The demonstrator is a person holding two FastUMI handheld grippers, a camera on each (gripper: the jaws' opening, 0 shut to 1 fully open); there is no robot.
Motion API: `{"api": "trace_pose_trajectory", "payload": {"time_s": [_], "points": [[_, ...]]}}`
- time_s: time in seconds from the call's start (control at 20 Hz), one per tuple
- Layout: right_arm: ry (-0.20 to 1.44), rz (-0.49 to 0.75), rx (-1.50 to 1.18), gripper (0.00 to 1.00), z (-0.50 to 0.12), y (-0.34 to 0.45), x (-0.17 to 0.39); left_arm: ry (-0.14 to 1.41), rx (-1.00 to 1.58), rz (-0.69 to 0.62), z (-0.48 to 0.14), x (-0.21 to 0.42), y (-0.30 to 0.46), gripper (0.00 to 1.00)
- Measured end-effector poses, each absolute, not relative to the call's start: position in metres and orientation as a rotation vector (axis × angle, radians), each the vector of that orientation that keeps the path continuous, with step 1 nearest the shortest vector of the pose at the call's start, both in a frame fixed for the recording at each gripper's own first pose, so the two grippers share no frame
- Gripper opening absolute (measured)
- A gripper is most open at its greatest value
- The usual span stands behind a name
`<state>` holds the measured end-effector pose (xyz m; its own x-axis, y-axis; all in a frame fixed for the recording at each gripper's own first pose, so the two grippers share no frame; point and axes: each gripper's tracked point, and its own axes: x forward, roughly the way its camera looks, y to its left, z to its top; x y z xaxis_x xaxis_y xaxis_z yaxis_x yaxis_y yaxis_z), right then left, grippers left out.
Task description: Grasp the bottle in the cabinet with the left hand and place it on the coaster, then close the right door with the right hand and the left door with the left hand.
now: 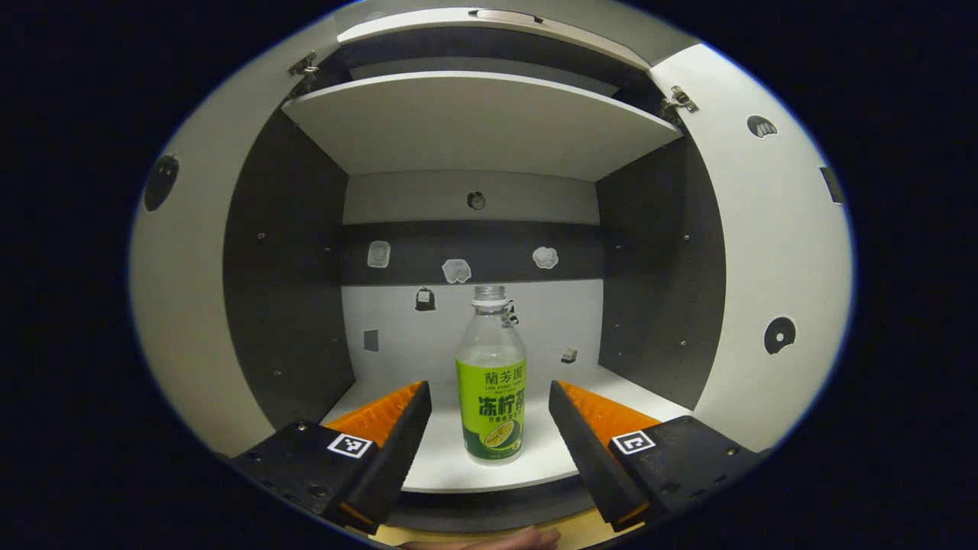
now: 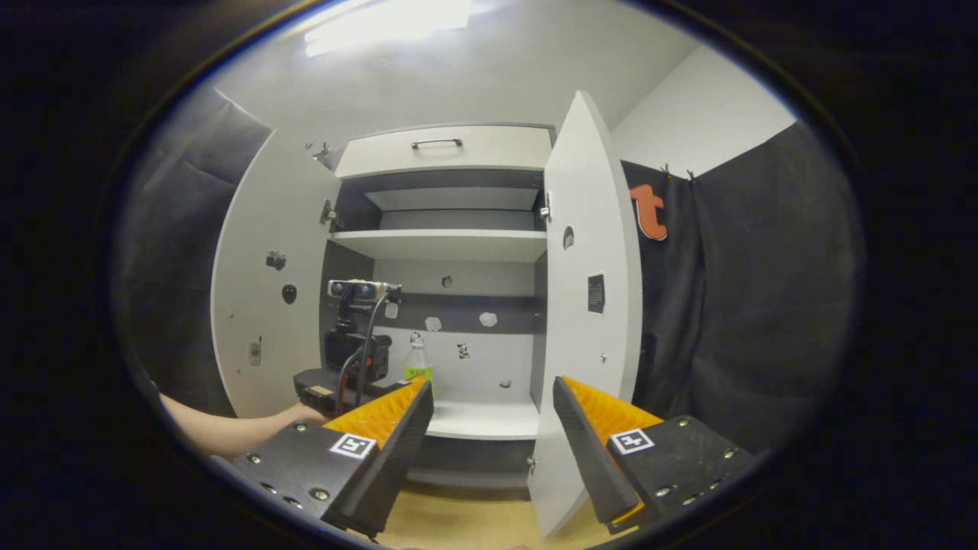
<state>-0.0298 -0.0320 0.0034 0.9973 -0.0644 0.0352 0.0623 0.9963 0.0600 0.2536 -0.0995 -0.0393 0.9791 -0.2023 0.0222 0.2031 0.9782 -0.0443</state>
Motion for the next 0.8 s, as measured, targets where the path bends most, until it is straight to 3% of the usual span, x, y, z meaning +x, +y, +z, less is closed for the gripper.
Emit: {"api": "trace_pose_trajectory", "payload": {"time_s": [0.6,0.7,0.75,0.8], "points": [[0.044,-0.149,0.096,0.96,-0.016,-0.052,-0.056,0.073,-0.041,-0.153,-0.061,0.319,-0.094,0.97],[0.037,-0.152,0.112,0.93,-0.013,-0.054,-0.061,0.069,-0.044,-0.150,-0.055,0.310,-0.091,0.92],[0.034,-0.146,0.122,0.96,-0.012,-0.053,-0.065,0.065,-0.058,-0.176,-0.049,0.302,-0.095,0.81],[0.035,-0.143,0.129,0.93,-0.013,-0.053,-0.067,0.057,-0.073,-0.197,-0.047,0.294,-0.097,0.81]]}}
